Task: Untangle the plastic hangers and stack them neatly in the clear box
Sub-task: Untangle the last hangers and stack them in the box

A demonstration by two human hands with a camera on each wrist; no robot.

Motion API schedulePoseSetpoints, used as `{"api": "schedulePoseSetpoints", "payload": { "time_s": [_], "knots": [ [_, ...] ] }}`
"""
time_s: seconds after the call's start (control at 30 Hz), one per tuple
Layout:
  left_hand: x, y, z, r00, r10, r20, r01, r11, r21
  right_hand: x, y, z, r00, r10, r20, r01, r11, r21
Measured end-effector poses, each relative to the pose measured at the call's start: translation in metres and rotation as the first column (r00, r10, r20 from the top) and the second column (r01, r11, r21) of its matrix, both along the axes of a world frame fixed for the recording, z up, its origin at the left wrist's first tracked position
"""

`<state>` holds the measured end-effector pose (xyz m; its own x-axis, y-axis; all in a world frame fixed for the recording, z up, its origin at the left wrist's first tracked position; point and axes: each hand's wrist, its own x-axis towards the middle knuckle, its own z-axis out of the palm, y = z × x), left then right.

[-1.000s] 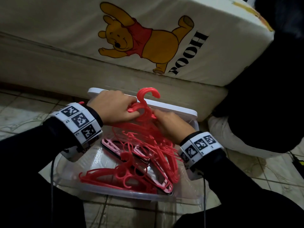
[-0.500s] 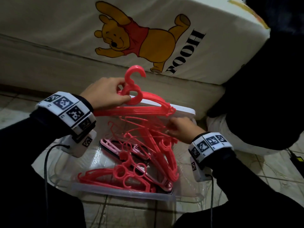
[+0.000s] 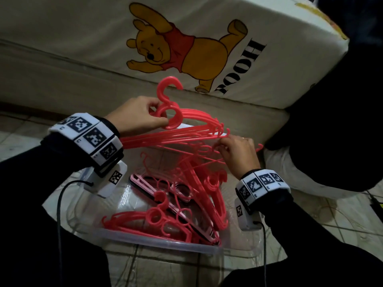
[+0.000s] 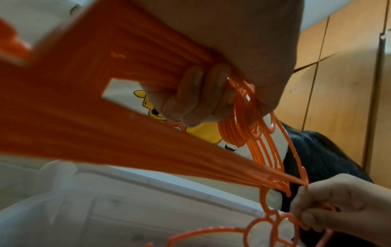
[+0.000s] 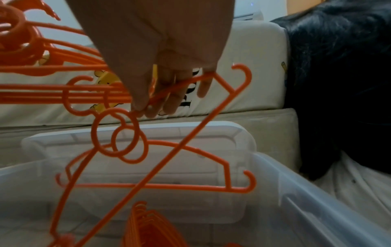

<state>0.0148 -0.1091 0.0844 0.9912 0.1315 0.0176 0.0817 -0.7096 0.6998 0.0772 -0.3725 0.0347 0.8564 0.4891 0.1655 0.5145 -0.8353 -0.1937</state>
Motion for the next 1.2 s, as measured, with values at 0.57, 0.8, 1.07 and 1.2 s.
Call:
{"api": "schedulePoseSetpoints", "payload": {
  "time_s": [0.57, 0.8, 1.07, 1.2],
  "knots": [
    [0.000, -0.018, -0.007, 0.997, 0.031, -0.077, -0.023, 0.995, 0.101, -0.029, 0.026, 0.013, 0.888, 0.292, 0.355, -0.151, 0.915, -0.375],
    [0.005, -0.017, -0.007, 1.000, 0.017, -0.020, -0.020, 0.994, -0.111, -0.036, 0.033, 0.012, 0.932, 0.291, 0.216, -0.192, 0.902, -0.386],
    [0.007, -0.003, -0.009, 0.999, 0.008, 0.036, -0.004, 0.994, -0.109, -0.008, 0.001, 0.033, 0.960, 0.238, -0.148, -0.257, 0.957, -0.131],
    [0.009, 0.000, -0.009, 0.997, 0.022, 0.072, -0.010, 0.988, -0.155, -0.001, -0.007, 0.042, 0.954, 0.241, -0.180, -0.247, 0.969, -0.008]
  ]
}}
